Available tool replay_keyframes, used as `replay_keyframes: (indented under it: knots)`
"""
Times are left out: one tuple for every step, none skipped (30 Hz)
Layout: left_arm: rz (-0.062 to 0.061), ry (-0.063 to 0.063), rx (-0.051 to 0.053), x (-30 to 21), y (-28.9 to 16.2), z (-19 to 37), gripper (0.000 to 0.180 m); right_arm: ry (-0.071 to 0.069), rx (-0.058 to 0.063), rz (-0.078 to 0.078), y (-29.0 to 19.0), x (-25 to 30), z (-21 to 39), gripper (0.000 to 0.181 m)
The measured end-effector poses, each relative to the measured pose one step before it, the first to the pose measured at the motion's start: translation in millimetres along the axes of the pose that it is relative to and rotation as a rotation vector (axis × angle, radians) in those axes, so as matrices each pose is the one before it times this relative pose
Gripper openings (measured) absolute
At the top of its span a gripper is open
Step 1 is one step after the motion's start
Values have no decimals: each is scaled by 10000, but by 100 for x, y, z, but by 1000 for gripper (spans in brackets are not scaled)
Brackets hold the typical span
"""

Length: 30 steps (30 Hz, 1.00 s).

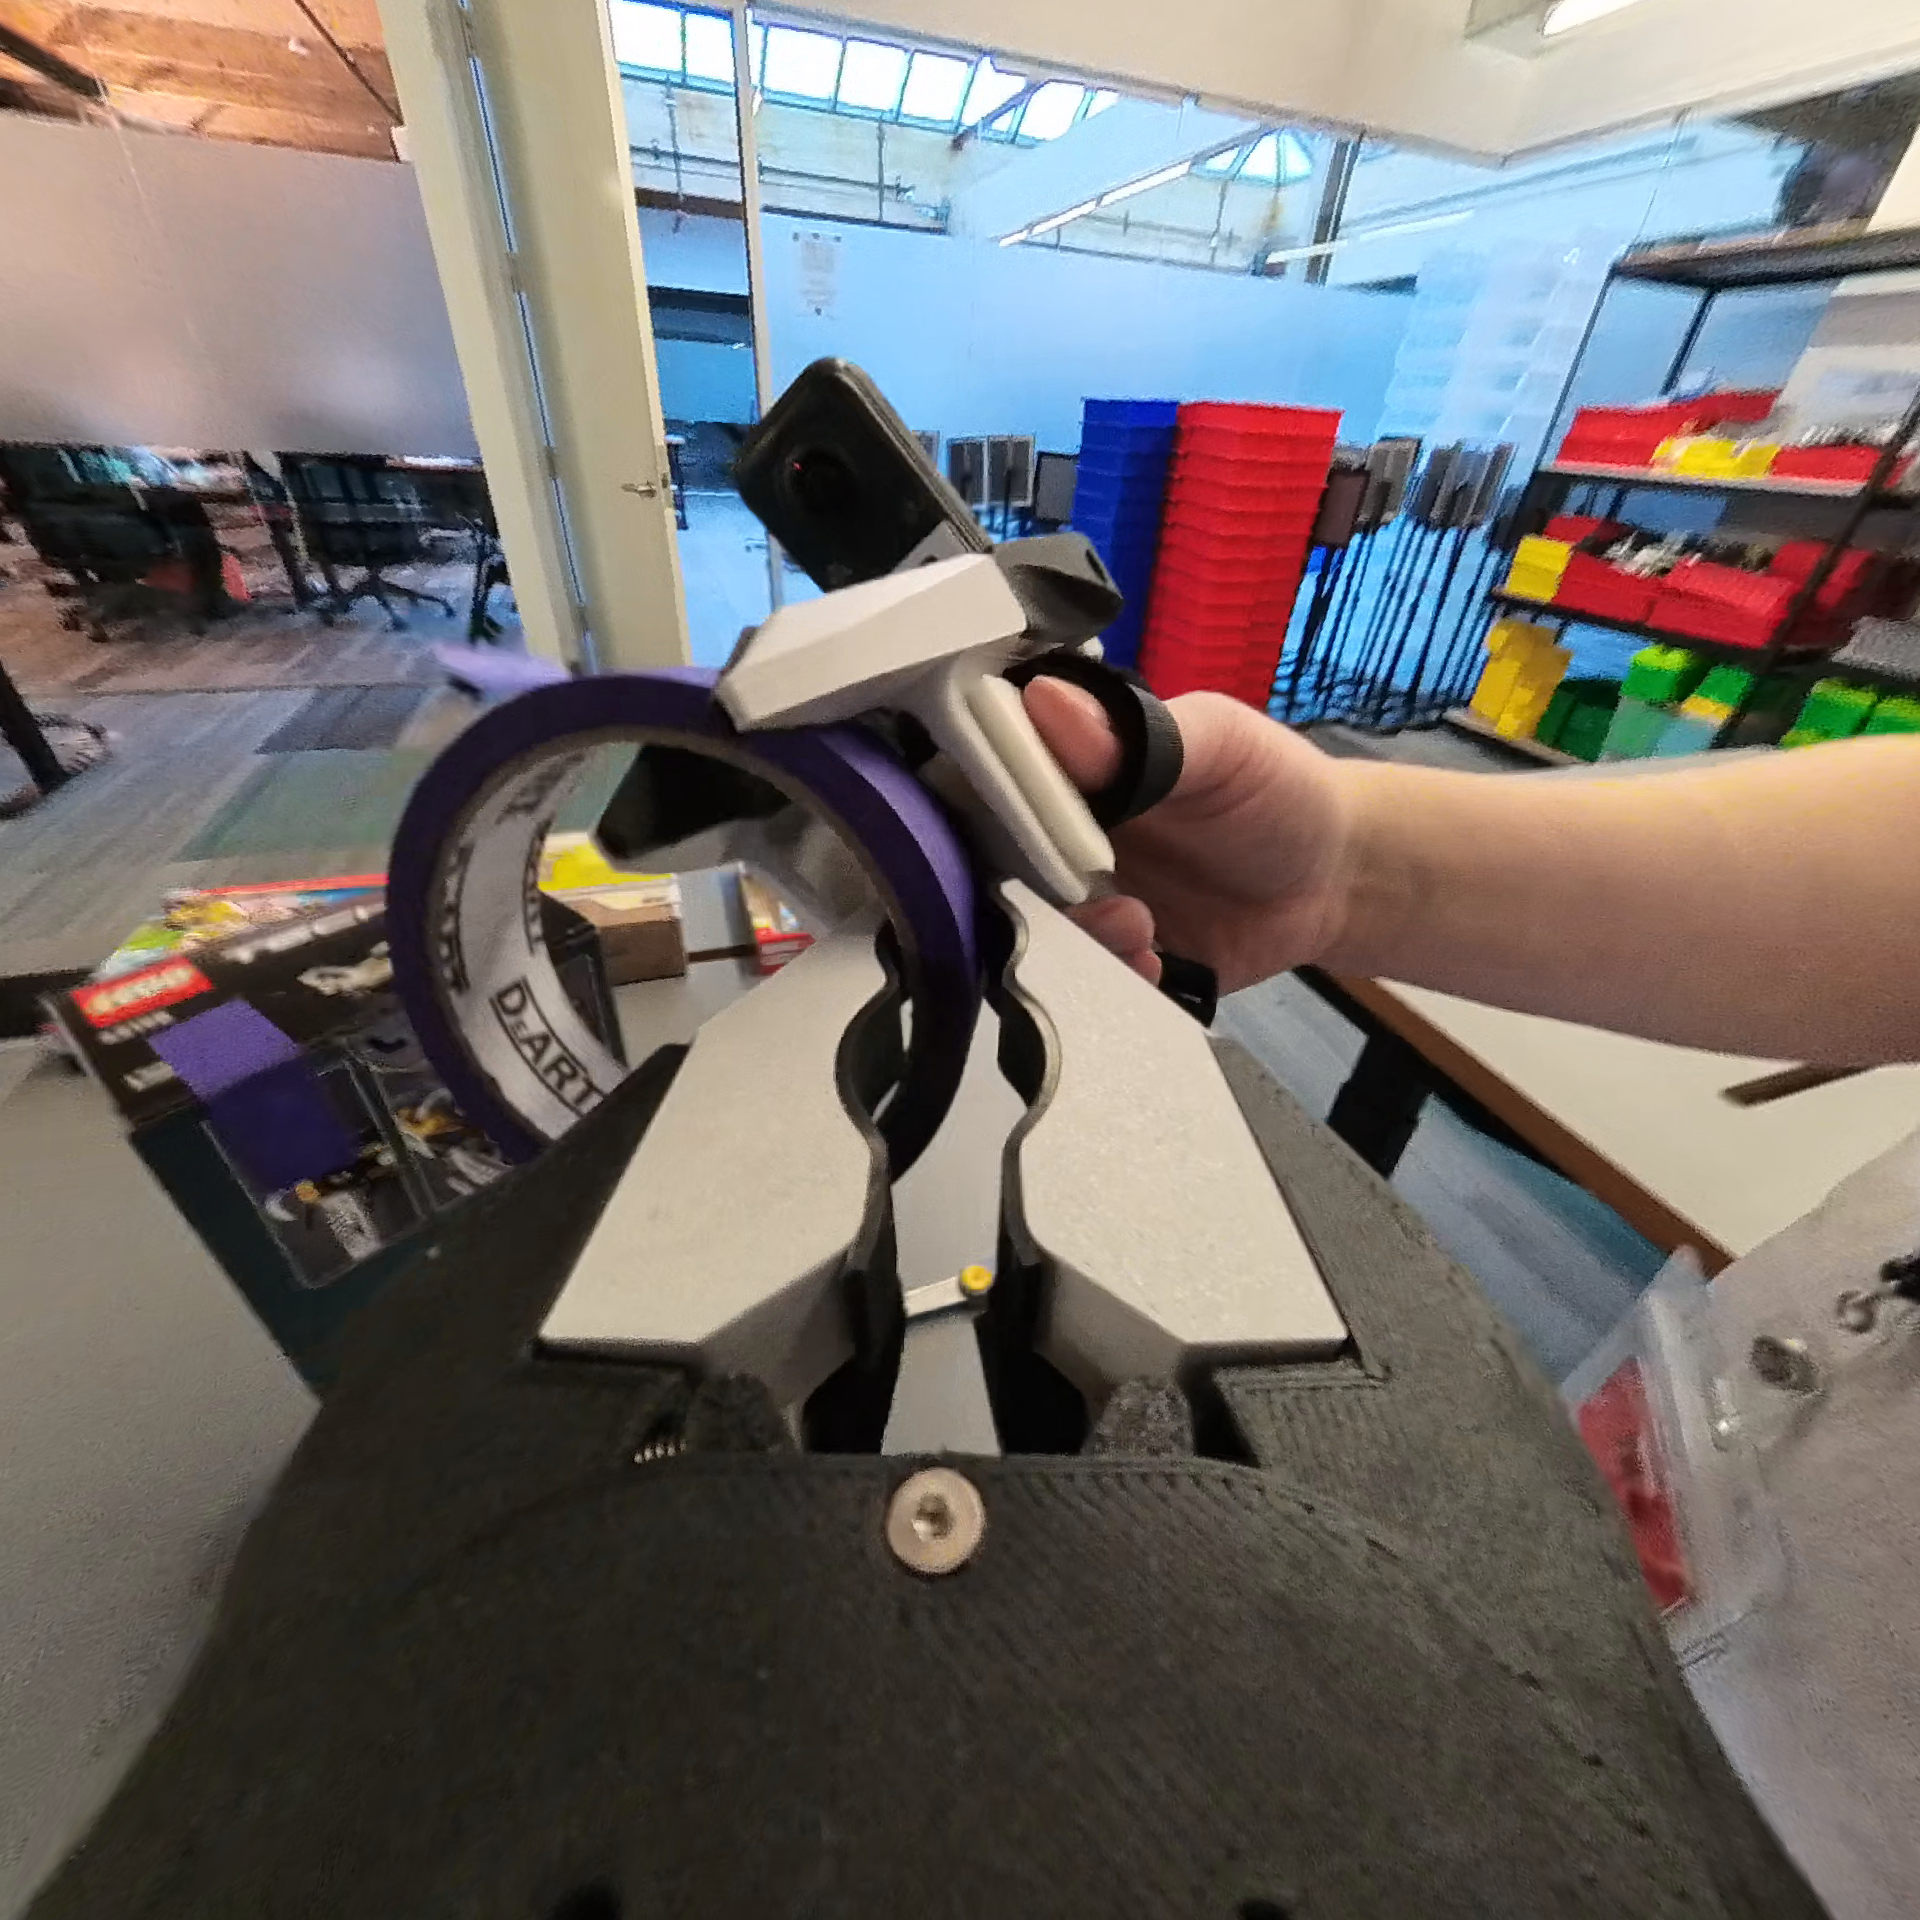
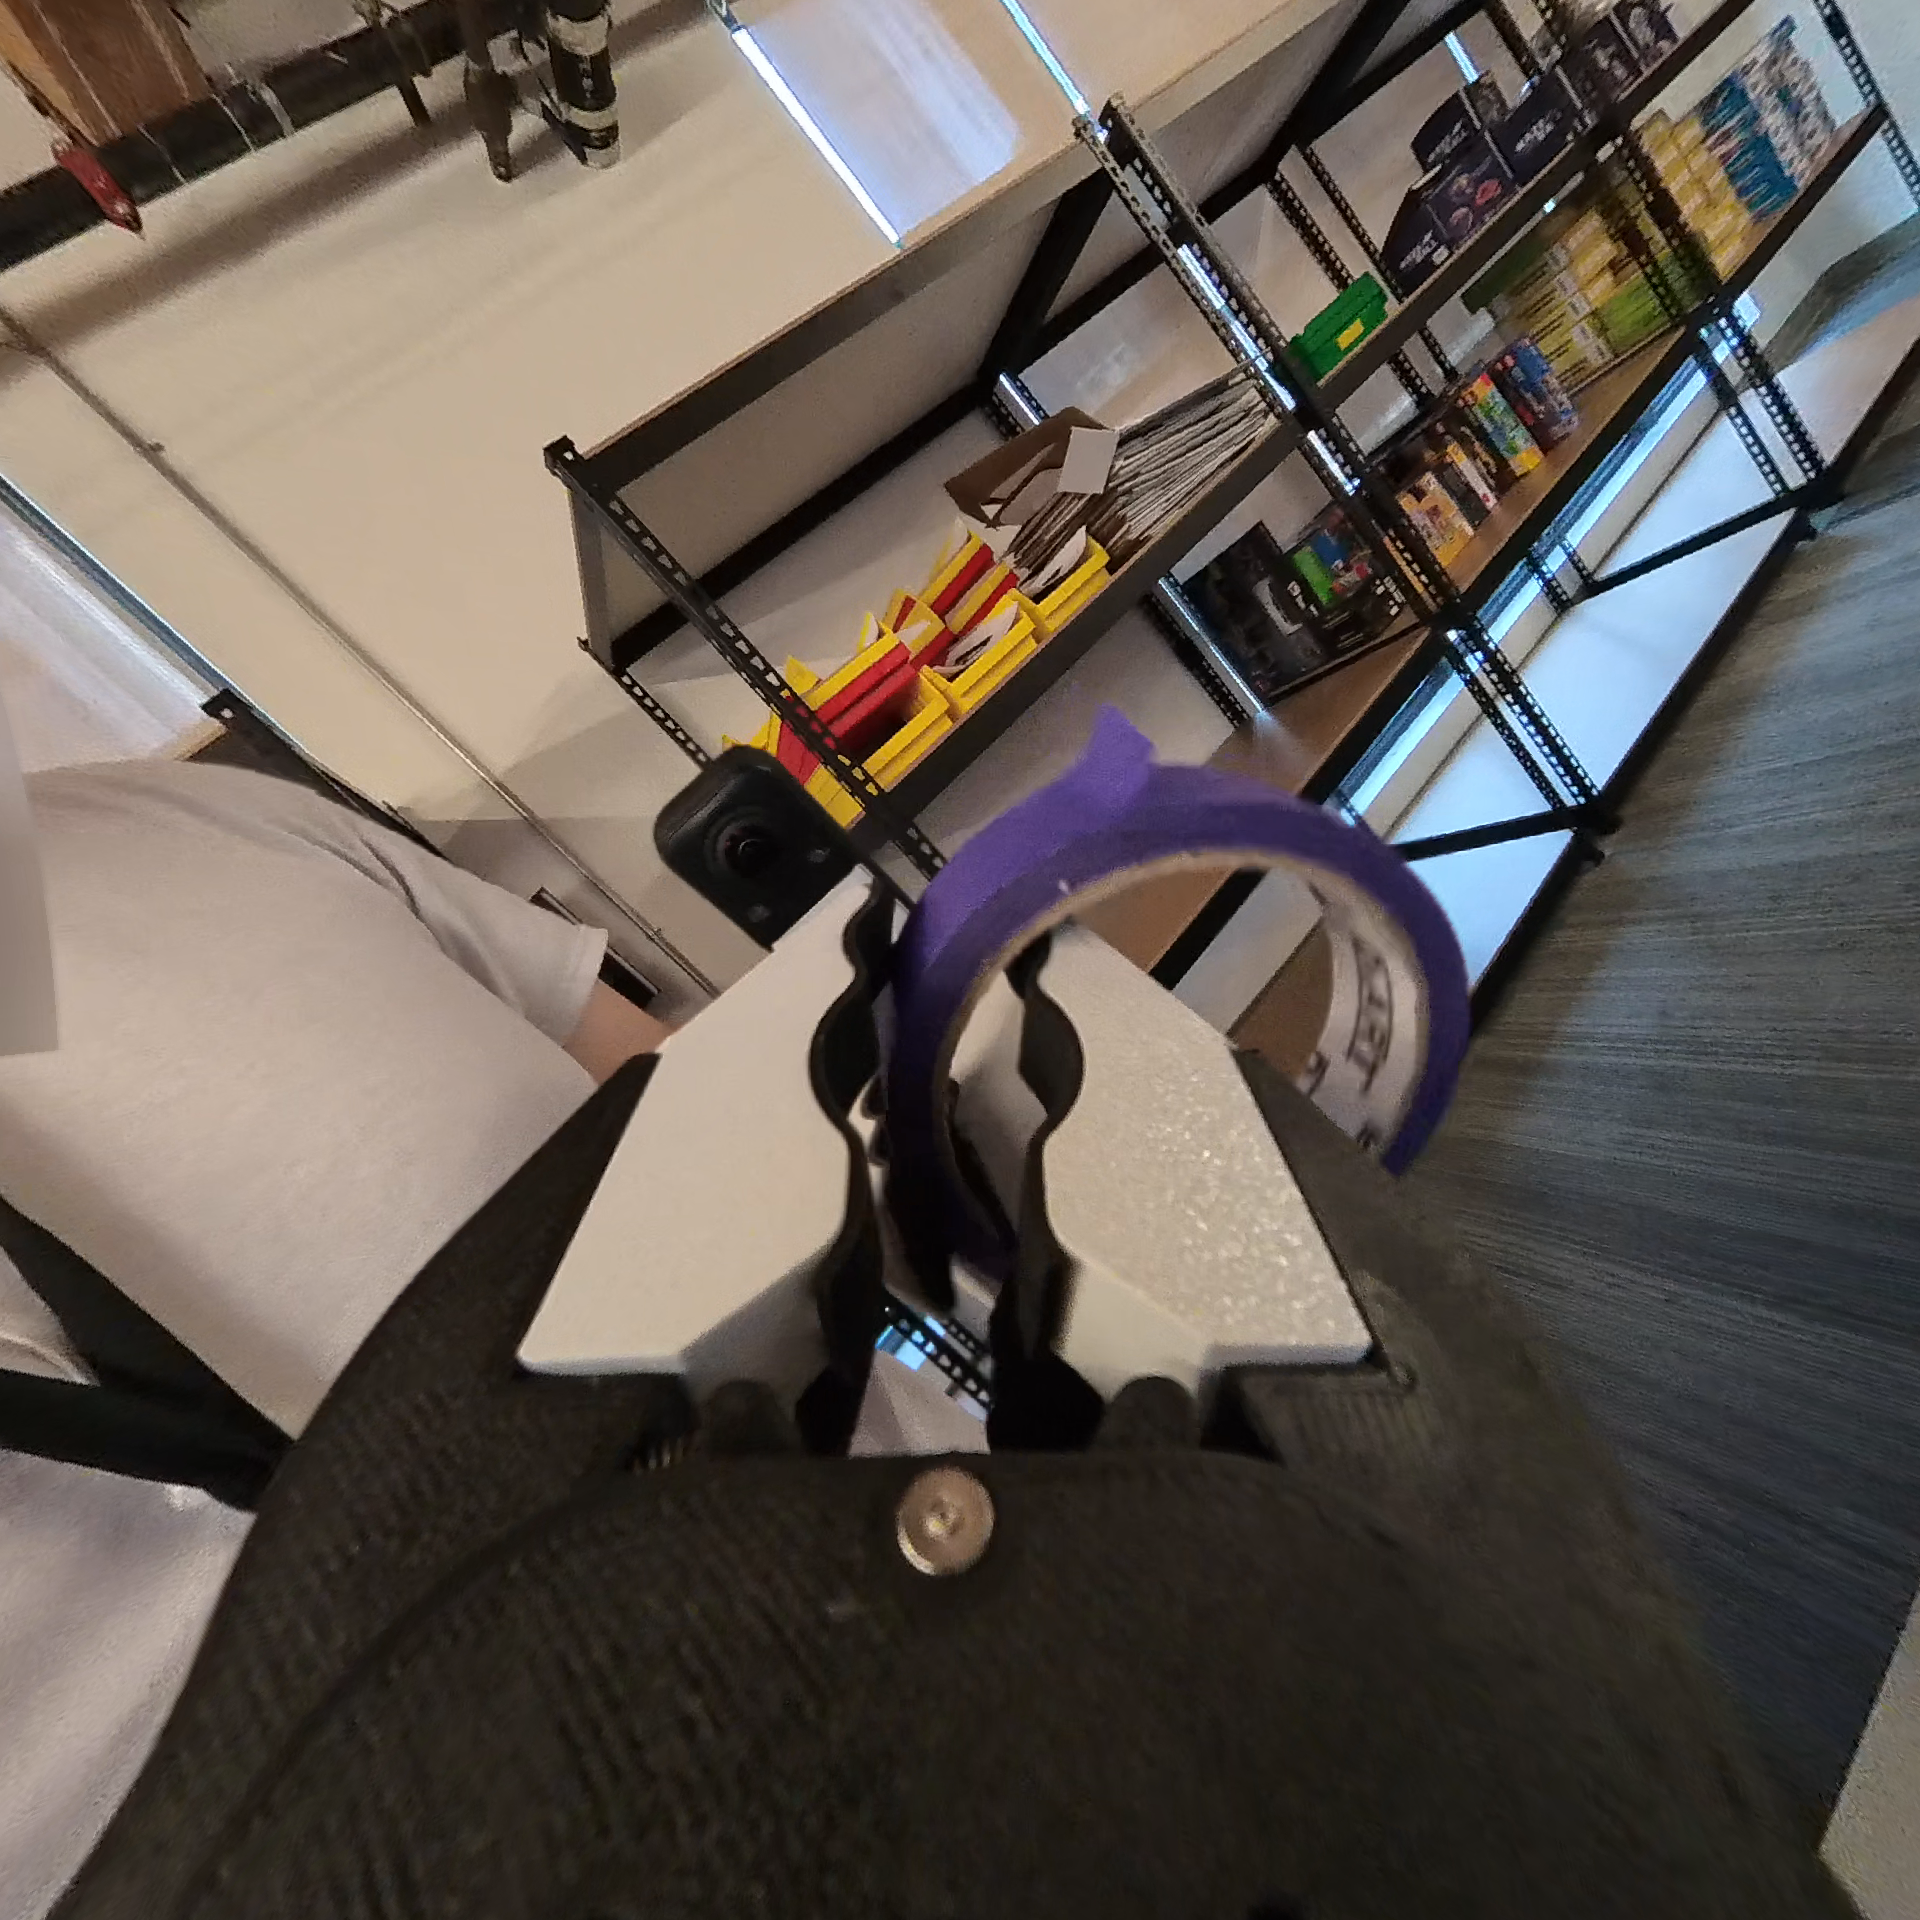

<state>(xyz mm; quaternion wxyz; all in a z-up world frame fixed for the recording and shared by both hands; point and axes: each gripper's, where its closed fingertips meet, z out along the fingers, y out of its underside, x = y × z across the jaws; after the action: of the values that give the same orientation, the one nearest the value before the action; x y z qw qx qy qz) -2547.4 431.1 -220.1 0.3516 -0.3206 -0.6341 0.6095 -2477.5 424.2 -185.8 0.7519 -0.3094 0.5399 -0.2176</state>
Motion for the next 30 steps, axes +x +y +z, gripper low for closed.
replay_keyframes:
  knots:
    - [-370, 134, 116, -29, 34, -24, 9, 31, -108, 198, 68, 177, 52, 19]
    - [-296, 120, 52, 2, 78, -60, 9, -5, -117, 95, 134, 149, 30, 19]
    - [-180, 126, 30, 82, 79, -103, 12, -32, -146, -29, 203, 68, 13, 18]
    - [-101, 40, 20, 10, 53, -158, 14, 30, -126, -146, 155, 37, -33, 18]
    - [-52, 25, 28, 20, 9, -270, 18, 90, -174, -187, 138, 5, -99, 17]
    - [-71, 78, 39, 71, -56, -353, 23, 75, -226, -248, 132, -96, -125, 16]
    - [-145, -178, 41, -372, -127, -508, 38, 66, -333, -239, 230, -179, -107, 13]
    - [-63, -188, 71, -503, -229, -693, 43, 523, -367, -329, 187, 489, -248, 9]
    - [-18, -86, 116, -430, -371, -805, 44, 717, -120, -502, -267, 746, -475, 8]
    - [23, -119, 87, -527, -395, -802, 42, 323, 27, -267, -554, 223, -543, 8]
    - [139, -272, -40, -846, -302, -711, 41, -38, -13, -80, -534, -188, -507, 8]
    - [233, -266, -131, -928, -314, -537, 39, 19, -71, -41, -354, -105, -459, 8]
    - [246, -162, -132, -796, -531, -263, 34, 283, -249, -109, 48, 290, -378, 8]
    - [269, -28, -119, -546, -793, 63, 33, 461, -450, -256, 465, 565, -293, 8]
    - [315, 152, -115, -237, -1041, 350, 35, 451, -514, -329, 624, 522, -171, 8]
    - [399, 249, -81, -18, -1275, 535, 36, 314, -422, -375, 490, 236, -69, 8]
    - [425, 237, -55, -29, -1343, 670, 36, 188, -284, -430, 249, -44, -10, 8]
    - [402, 413, -42, 227, -1290, 751, 37, 221, -194, -460, 71, -42, 14, 8]
    - [305, 470, -62, 306, -1092, 781, 36, 311, -220, -427, 71, 111, -9, 8]
    - [247, 498, -225, 309, -613, 792, 35, 347, -303, -352, 155, 225, -36, 8]
    - [262, 509, -457, 297, -56, 765, 35, 311, -317, -290, 213, 232, -67, 9]
    - [284, 266, -613, -22, 337, 702, 34, 239, -282, -231, 217, 163, -93, 8]
    - [353, 206, -607, -10, 511, 670, 34, 184, -213, -152, 203, 126, -96, 8]
    - [402, 118, -563, -32, 529, 646, 33, 120, -126, -74, 159, 75, -94, 8]
    - [419, 23, -457, -78, 440, 621, 31, 29, -78, -26, 153, -37, -106, 8]
    - [415, 133, -401, 161, 416, 613, 26, 9, -73, -6, 186, -43, -102, 8]
    - [326, -15, -410, -67, 453, 616, 22, 74, -57, 5, 175, 82, -126, 8]
    - [244, 65, -335, 74, 377, 596, 22, 79, -28, 23, 160, 132, -146, 8]
    - [167, 77, -177, 104, 140, 495, 20, 113, -94, 98, 283, 233, -134, 8]
    - [140, 1, -155, -34, 139, 403, 15, 54, -167, 152, 460, 240, -72, 8]
